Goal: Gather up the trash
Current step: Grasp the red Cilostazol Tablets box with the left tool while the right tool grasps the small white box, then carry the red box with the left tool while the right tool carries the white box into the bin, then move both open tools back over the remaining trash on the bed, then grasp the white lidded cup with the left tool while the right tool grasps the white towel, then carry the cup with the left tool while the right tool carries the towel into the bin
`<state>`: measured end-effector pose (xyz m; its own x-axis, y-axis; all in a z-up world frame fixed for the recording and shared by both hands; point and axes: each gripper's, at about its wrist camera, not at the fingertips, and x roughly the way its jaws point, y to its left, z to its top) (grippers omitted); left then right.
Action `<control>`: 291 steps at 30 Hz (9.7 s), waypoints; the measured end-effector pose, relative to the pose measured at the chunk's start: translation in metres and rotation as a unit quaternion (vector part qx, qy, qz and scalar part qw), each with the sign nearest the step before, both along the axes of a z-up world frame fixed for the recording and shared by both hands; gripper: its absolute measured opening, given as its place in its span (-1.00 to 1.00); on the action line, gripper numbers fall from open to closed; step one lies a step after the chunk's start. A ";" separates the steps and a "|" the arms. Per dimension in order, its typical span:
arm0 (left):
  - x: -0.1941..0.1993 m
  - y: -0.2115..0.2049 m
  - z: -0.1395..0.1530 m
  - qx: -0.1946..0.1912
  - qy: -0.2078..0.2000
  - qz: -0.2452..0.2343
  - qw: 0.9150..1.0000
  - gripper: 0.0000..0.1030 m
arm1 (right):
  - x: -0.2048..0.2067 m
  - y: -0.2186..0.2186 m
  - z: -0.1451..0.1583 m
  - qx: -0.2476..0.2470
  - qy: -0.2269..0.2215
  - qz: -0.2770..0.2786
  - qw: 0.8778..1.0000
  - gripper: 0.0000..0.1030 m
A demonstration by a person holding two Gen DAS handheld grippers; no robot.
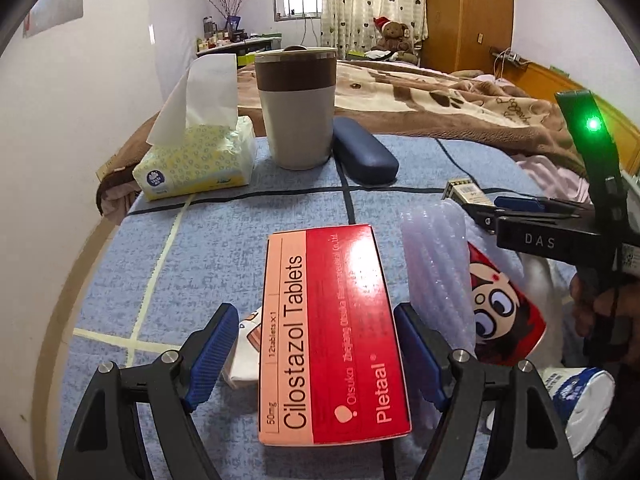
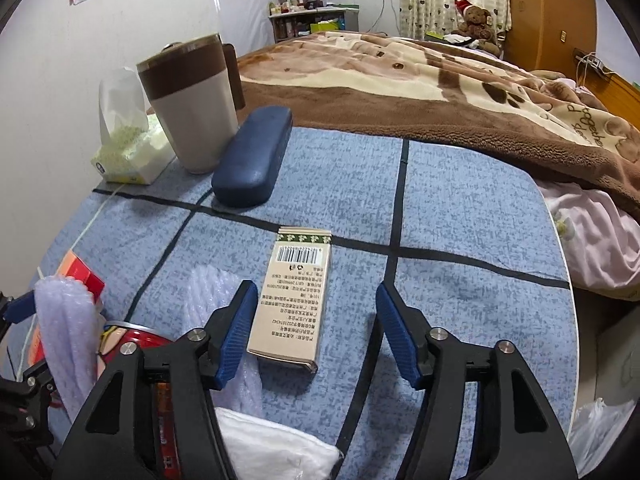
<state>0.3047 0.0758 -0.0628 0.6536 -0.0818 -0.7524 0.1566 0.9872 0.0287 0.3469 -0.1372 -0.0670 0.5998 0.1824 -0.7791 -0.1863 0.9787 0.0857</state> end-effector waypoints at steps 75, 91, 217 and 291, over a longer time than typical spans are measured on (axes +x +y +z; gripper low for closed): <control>-0.159 -0.236 0.099 -0.090 -0.093 -0.201 0.971 0.21 | -0.205 -0.195 0.078 0.033 -0.130 -0.197 0.971 -0.35; -0.180 -0.331 0.064 -0.087 -0.045 -0.285 0.954 0.21 | -0.233 -0.255 0.041 0.019 -0.066 -0.261 0.963 -0.35; -0.077 -0.032 0.006 -0.068 -0.017 0.025 0.997 0.24 | -0.070 -0.020 -0.010 0.092 0.043 -0.010 0.995 0.34; -0.166 -0.168 0.079 -0.078 -0.094 -0.117 0.986 0.02 | -0.207 -0.138 0.065 0.057 -0.106 -0.130 0.984 -0.58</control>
<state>0.1387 -0.0924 0.0163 0.7296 -0.3523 -0.5861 0.3878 0.9191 -0.0698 0.1399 -0.2756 -0.0020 0.7849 0.0799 -0.6144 0.0441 0.9820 0.1839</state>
